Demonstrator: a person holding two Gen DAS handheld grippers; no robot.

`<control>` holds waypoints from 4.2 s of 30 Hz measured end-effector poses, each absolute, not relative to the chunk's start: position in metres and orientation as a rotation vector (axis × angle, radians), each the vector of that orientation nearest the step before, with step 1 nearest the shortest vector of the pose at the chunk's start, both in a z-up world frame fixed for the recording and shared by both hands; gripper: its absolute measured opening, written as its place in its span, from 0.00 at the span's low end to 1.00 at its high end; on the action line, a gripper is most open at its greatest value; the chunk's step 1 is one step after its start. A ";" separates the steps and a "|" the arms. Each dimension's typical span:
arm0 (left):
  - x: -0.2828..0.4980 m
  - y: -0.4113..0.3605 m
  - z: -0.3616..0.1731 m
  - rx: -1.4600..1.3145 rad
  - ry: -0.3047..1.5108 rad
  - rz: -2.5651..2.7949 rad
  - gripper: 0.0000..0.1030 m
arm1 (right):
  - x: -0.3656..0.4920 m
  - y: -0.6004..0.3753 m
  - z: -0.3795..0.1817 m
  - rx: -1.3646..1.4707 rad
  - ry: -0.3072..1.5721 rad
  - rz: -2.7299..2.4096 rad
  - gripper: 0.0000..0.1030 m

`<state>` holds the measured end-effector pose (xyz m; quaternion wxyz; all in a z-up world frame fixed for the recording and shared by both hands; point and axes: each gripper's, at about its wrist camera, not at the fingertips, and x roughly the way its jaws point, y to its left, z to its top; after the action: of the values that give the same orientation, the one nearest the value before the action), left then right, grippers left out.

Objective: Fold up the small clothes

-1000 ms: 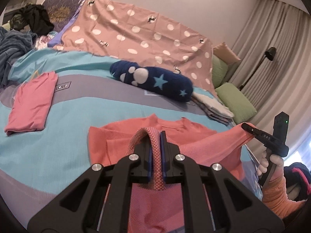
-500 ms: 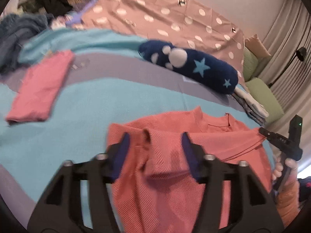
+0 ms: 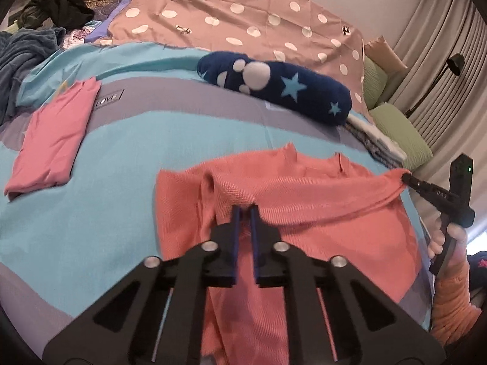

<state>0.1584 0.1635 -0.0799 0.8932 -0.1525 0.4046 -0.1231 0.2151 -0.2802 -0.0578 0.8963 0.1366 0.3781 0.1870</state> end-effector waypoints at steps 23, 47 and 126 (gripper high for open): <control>0.218 0.147 -0.103 -0.132 0.913 -0.252 0.59 | 0.265 -0.280 -0.092 0.129 0.907 0.362 0.51; 0.218 0.197 -0.101 -0.381 0.850 -0.181 0.22 | 0.255 -0.323 -0.093 0.394 0.902 0.303 0.30; 0.132 -0.111 -0.044 0.079 0.945 -0.639 0.40 | 0.060 -0.341 -0.101 0.328 0.897 0.616 0.35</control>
<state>0.1317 -0.1115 -0.0436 0.8409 0.0374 0.4470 -0.3026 0.0599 -0.3408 -0.1008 0.8430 0.1554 0.4246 0.2915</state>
